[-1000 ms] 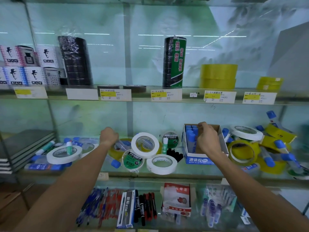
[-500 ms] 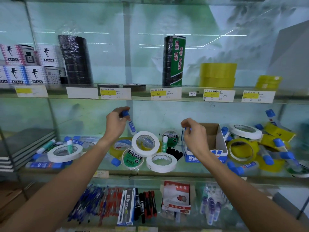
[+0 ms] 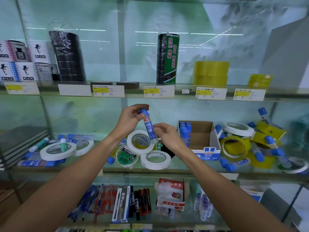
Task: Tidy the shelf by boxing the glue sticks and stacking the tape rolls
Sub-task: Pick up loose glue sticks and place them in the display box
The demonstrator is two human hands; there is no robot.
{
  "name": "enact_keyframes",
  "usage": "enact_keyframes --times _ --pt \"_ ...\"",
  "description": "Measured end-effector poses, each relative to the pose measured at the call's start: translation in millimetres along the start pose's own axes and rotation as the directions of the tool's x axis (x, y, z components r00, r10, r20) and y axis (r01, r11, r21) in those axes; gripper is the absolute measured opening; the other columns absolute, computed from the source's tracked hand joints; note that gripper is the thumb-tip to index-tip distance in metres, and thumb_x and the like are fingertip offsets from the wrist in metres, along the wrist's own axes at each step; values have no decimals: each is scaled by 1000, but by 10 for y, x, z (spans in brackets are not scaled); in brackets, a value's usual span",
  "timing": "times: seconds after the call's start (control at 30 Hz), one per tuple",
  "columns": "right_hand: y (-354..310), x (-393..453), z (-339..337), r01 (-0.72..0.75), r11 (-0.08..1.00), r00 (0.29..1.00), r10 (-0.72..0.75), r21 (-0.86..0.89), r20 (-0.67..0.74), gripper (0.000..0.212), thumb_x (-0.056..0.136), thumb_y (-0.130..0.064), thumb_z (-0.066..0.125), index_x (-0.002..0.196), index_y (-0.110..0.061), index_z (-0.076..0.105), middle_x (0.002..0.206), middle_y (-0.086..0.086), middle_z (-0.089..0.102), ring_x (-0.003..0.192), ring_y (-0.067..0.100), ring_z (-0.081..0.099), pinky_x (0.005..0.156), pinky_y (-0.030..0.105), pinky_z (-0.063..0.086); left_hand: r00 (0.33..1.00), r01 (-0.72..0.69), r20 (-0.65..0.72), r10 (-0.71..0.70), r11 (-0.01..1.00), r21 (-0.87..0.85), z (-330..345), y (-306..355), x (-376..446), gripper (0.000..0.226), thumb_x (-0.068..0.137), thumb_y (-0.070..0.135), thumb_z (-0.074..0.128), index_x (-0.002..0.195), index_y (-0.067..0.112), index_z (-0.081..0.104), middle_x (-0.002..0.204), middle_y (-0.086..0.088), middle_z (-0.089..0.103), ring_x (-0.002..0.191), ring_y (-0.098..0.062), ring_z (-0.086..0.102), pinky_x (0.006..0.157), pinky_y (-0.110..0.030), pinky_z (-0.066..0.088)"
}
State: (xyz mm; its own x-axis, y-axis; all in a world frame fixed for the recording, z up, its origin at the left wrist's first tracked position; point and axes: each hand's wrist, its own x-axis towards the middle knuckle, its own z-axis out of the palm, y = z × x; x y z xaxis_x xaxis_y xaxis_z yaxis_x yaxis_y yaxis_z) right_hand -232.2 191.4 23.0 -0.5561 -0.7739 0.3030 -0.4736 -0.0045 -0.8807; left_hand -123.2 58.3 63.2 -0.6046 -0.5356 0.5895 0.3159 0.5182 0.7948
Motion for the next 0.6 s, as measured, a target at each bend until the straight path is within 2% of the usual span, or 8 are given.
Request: enact_keyframes --times 0.13,0.2,0.3,0.4,0.53,0.6 --pt "25 -111 -52 -66 979 997 56 194 56 17 97 -24 55 105 -13 66 103 14 72 93 29 70 86 52 56 996 17 87 -17 1000 5 179 -26 -57 34 85 -11 57 113 5 67 111 -10 70 101 -23 68 90 -29 54" --pt "37 -171 -100 -82 967 995 66 242 72 17 99 -21 53 102 -10 65 101 16 71 88 26 69 84 49 57 994 24 107 -24 1000 -1 248 -41 -68 34 85 -10 58 114 4 67 112 -11 70 102 -20 68 90 -29 54" --pt "93 -207 -177 -87 972 996 78 220 53 22 100 -19 51 109 -3 64 98 12 72 85 21 70 81 43 59 990 34 134 -32 999 -14 349 -47 -78 34 86 -9 59 116 5 66 112 -11 70 102 -18 67 89 -29 54" --pt "144 -225 -281 -62 988 998 63 144 -1 24 100 -20 51 111 -5 66 99 10 74 91 21 71 86 42 57 989 48 141 -43 998 -31 495 -32 -73 34 87 -4 61 120 5 64 114 -10 69 103 -19 67 89 -30 55" --pt "201 -271 -496 -47 997 998 50 61 -46 22 98 -22 53 111 -9 65 100 7 73 92 19 71 87 42 57 991 42 129 -45 999 22 734 -1 -57 27 87 5 65 112 15 68 107 1 70 86 -13 69 81 -28 56" --pt "230 -282 -635 -38 999 998 40 38 -57 21 97 -24 54 110 -10 65 98 5 73 90 16 70 84 38 57 993 29 112 -30 1000 12 884 50 -53 27 86 5 66 111 14 69 103 2 71 79 -9 69 77 -24 56"
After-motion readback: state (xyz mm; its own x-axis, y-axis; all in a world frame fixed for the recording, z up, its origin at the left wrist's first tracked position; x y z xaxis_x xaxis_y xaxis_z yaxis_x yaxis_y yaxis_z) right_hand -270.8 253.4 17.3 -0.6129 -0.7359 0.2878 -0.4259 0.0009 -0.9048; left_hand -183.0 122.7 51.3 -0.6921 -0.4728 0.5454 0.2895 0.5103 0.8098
